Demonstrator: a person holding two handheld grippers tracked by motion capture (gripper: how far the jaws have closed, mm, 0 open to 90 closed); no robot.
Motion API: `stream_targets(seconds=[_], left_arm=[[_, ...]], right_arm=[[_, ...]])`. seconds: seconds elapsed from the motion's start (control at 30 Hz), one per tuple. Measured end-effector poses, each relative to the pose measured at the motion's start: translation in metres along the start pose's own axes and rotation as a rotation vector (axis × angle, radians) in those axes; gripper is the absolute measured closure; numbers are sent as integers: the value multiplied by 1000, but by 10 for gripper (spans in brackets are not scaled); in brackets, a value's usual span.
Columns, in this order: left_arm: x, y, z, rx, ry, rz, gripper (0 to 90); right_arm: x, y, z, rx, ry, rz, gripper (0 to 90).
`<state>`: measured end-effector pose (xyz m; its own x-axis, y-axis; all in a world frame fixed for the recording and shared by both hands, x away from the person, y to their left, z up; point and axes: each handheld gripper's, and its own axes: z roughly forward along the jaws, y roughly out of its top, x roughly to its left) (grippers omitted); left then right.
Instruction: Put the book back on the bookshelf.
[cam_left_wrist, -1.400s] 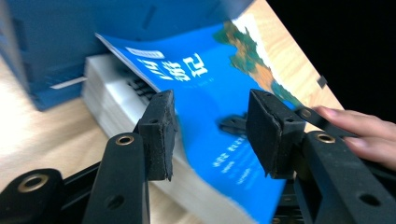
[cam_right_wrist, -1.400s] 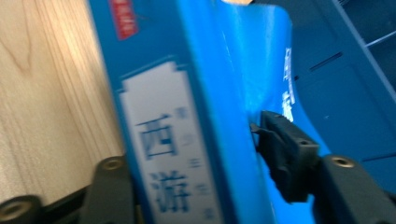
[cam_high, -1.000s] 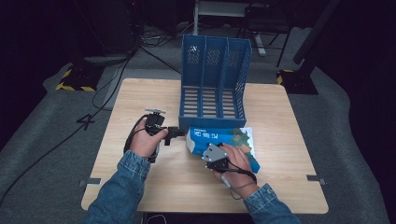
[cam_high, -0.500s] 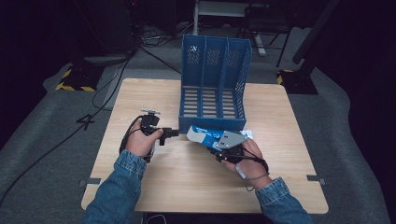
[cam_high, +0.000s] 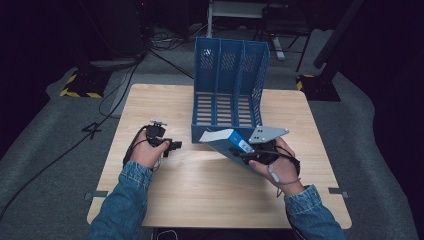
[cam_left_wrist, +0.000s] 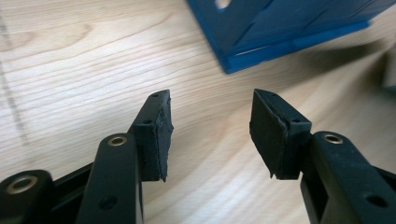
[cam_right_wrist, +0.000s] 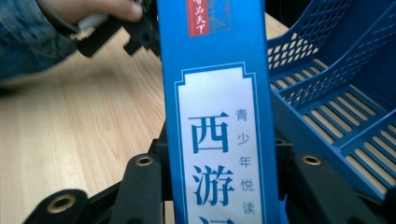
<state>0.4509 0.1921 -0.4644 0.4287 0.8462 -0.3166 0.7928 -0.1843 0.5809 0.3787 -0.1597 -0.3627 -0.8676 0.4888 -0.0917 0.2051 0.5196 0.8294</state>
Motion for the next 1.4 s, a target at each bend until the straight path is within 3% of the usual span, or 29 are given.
stream_targets(seconds=[0.07,0.27,0.37,0.53,0.67,0.83,1.1,1.2,1.4], left_arm=[[5,-2,3,-8,35,41,471],[13,-7,9,5,93,103,429],[15,-9,10,9,82,105,412],[20,-12,10,5,122,133,381],[22,-13,12,12,122,151,369],[22,-14,14,7,122,196,345],[24,-16,21,-41,126,247,216],[26,-18,27,-71,139,298,171],[26,-18,27,-74,138,297,148]], right_arm=[[-2,3,-5,-16,3,14,615],[-6,12,-18,-56,-1,21,618],[-7,16,-24,-72,-4,24,618],[-10,23,-32,-103,-2,47,619],[-12,28,-36,-128,26,76,620],[-12,36,-39,-155,24,78,620],[-18,47,-45,-204,31,108,620],[-22,54,-48,-227,30,116,620],[-32,64,-53,-262,9,137,620]])
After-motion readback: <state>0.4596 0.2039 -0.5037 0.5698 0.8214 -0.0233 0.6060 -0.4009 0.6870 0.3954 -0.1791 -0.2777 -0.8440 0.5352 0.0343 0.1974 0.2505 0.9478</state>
